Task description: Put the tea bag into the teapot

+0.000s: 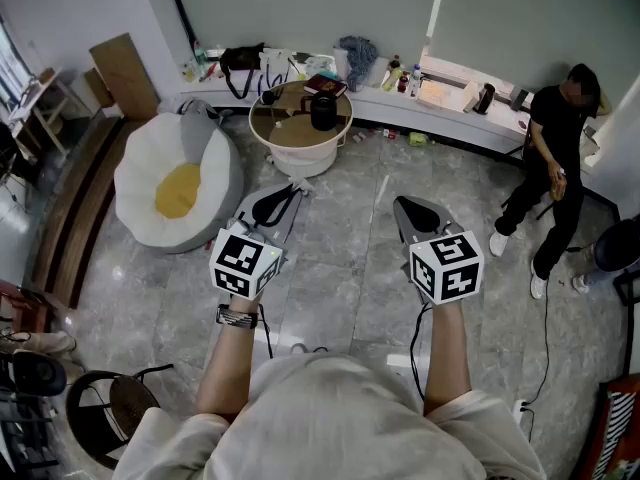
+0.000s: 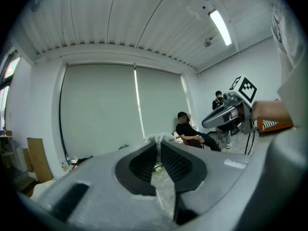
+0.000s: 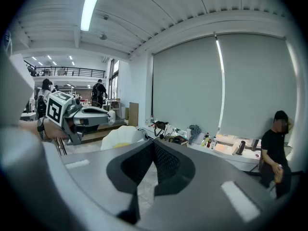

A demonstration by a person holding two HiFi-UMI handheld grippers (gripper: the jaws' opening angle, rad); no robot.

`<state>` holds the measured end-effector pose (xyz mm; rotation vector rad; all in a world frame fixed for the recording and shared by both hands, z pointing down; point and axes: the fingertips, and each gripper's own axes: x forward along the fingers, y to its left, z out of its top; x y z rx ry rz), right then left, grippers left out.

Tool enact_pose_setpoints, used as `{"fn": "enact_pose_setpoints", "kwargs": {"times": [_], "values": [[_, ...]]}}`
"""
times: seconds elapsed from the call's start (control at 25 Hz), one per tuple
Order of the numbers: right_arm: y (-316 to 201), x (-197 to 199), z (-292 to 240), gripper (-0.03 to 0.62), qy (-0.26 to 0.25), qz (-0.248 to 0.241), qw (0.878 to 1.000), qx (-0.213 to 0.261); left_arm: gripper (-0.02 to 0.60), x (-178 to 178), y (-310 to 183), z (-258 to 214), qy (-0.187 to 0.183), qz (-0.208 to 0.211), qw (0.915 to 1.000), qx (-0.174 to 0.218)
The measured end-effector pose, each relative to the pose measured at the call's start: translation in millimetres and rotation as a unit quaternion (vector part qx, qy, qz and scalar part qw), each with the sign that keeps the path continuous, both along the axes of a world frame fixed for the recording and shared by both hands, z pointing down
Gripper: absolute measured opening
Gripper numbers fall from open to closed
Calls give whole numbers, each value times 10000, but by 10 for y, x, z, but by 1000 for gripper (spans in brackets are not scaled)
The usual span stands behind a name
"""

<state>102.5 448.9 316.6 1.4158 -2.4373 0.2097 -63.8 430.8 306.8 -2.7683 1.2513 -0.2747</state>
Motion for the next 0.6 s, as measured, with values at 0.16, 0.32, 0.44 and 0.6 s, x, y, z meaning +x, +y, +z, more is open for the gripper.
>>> {"fn": "enact_pose_setpoints", "kwargs": {"times": [0.16, 0.32, 0.44, 0.6], "values": [[0, 218, -13, 6, -222, 153, 9996, -16, 32, 138, 49, 8, 30, -59, 10000, -5], [-41, 474, -48, 6, -748, 284, 9968, 18, 32, 283, 46, 35, 75, -193, 9998, -37], [-91, 526, -58, 6, -1091, 72, 9940, -29, 32, 339, 32, 63, 91, -296, 9995, -80], [-212, 459, -18, 6, -953, -210, 9952, 34, 32, 296, -82, 154, 103, -377, 9991, -162]]}}
